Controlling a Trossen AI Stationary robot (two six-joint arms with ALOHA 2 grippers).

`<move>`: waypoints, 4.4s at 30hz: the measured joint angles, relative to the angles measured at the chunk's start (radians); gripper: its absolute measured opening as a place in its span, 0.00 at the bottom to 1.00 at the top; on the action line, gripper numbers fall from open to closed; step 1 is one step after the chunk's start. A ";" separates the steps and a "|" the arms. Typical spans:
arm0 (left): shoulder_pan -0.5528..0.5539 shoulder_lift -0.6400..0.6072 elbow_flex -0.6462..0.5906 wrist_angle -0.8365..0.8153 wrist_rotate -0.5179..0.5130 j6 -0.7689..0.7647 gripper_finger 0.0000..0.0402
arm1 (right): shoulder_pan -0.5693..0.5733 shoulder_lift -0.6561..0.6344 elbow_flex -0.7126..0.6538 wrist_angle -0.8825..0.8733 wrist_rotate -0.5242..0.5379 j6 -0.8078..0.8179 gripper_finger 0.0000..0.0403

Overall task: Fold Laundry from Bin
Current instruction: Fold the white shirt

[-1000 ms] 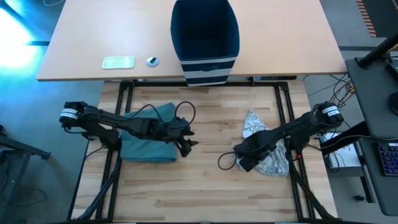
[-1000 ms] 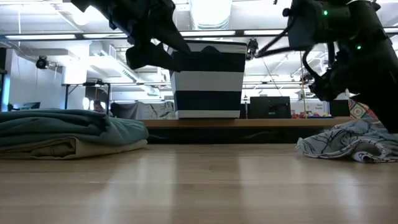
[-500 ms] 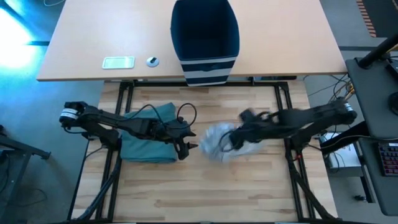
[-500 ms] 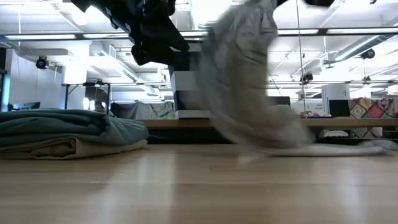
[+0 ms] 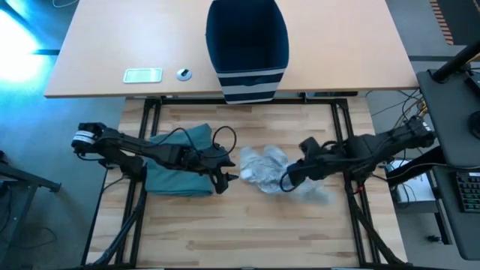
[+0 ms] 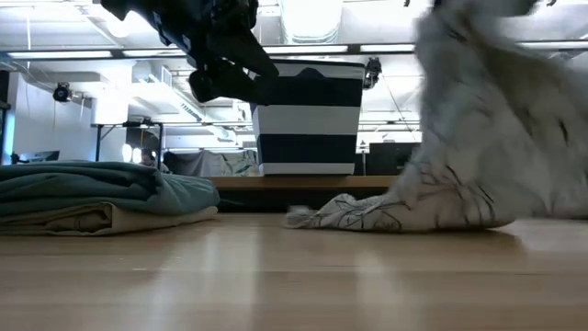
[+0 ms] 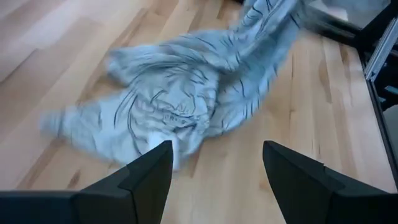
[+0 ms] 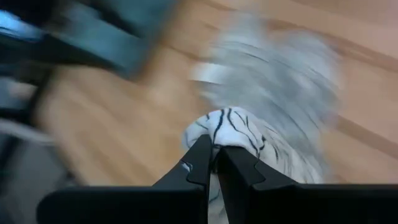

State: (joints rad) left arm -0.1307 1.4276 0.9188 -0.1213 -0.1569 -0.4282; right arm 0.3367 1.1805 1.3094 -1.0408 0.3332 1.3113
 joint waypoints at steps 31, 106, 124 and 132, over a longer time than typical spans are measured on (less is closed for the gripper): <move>0.007 0.126 0.000 0.169 0.036 0.029 0.58 | 0.132 0.065 -0.042 0.153 -0.023 -0.248 0.49; 0.277 0.541 0.378 -0.225 0.178 -0.647 0.38 | 0.107 0.150 0.202 -0.223 0.220 -0.487 0.47; 0.233 0.667 0.663 -0.489 0.196 -0.512 0.02 | 0.104 0.018 0.201 -0.319 0.221 -0.504 0.47; 0.225 0.615 1.138 -0.846 0.036 -0.235 0.00 | 0.104 -0.071 0.201 -0.312 0.298 -0.571 0.47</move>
State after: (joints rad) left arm 0.0945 2.0422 2.0571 -0.9673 -0.1205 -0.6635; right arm 0.4404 1.1093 1.5108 -1.3530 0.6316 0.7400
